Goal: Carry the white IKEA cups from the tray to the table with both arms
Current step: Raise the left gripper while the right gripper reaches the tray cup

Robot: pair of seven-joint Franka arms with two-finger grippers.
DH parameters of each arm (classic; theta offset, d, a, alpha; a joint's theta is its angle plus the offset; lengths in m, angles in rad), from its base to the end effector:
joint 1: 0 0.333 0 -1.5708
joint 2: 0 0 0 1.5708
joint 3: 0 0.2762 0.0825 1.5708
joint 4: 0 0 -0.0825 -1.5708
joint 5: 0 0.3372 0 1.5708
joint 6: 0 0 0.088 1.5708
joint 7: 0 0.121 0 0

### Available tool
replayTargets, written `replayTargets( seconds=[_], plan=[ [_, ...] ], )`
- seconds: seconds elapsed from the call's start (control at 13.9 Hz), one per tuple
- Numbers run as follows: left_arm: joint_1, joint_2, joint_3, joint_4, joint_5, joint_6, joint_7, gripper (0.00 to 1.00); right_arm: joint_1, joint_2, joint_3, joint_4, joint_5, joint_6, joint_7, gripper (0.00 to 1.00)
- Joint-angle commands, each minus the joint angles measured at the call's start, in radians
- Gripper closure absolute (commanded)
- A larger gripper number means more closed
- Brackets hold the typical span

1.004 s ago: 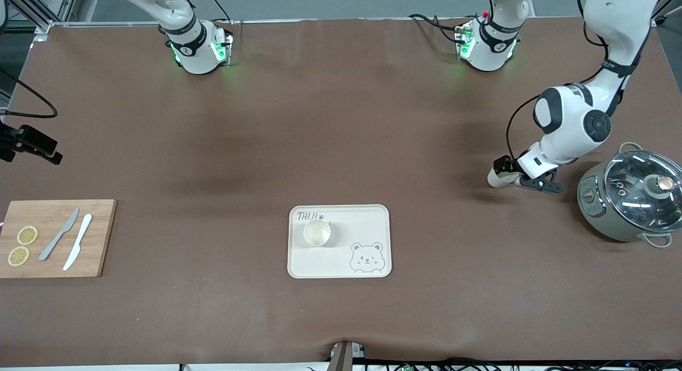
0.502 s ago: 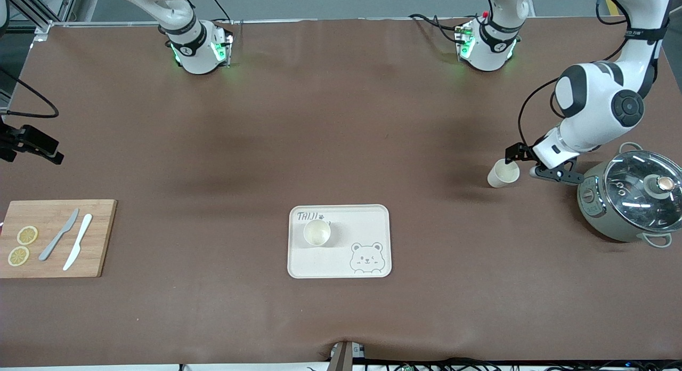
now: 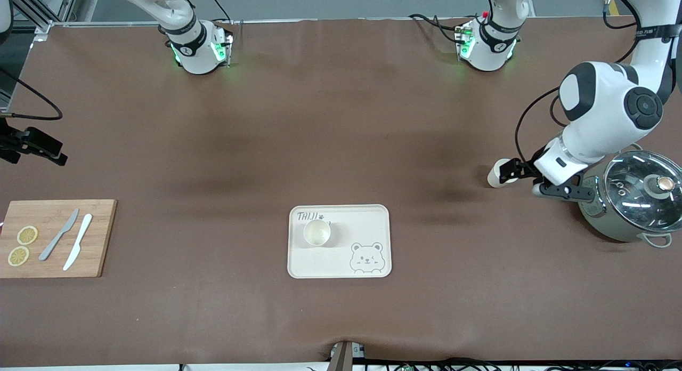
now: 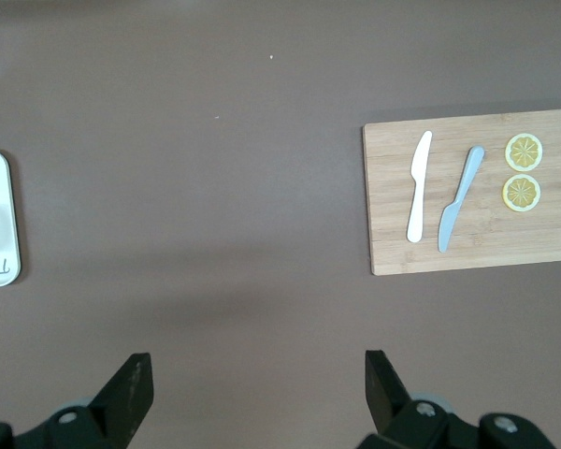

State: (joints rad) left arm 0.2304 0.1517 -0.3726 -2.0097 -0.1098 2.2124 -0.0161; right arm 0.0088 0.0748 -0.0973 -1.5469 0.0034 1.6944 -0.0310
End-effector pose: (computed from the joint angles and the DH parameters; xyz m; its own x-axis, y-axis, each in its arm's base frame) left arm 0.5376 -0.0780 0.3640 0.9972 -0.0534 0.0522 -0.0606 -0.9873 0.1470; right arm 0.5384 -0.0456 0.5534 0.9957 -0.0569 0.0728 -0.0575 -0.9983 0.0061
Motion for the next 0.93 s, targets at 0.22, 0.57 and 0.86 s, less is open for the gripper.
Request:
replayTargets(
  seconds=[0.22, 0.57, 0.86],
  plan=[
    [-0.112, 0.121, -0.005, 0.357, 0.191, -0.283, -0.258, 0.00, 0.158, 0.019, 0.007, 0.037, 0.018, -0.006, 0.161, 0.00],
    [-0.100, 0.109, -0.003, 0.545, 0.245, -0.489, -0.208, 0.00, 0.371, 0.140, 0.007, 0.060, 0.131, 0.105, 0.524, 0.00],
    [-0.077, 0.051, 0.009, 0.548, 0.260, -0.595, -0.116, 0.00, 0.509, 0.275, 0.005, 0.062, 0.162, 0.299, 0.676, 0.00]
  ],
)
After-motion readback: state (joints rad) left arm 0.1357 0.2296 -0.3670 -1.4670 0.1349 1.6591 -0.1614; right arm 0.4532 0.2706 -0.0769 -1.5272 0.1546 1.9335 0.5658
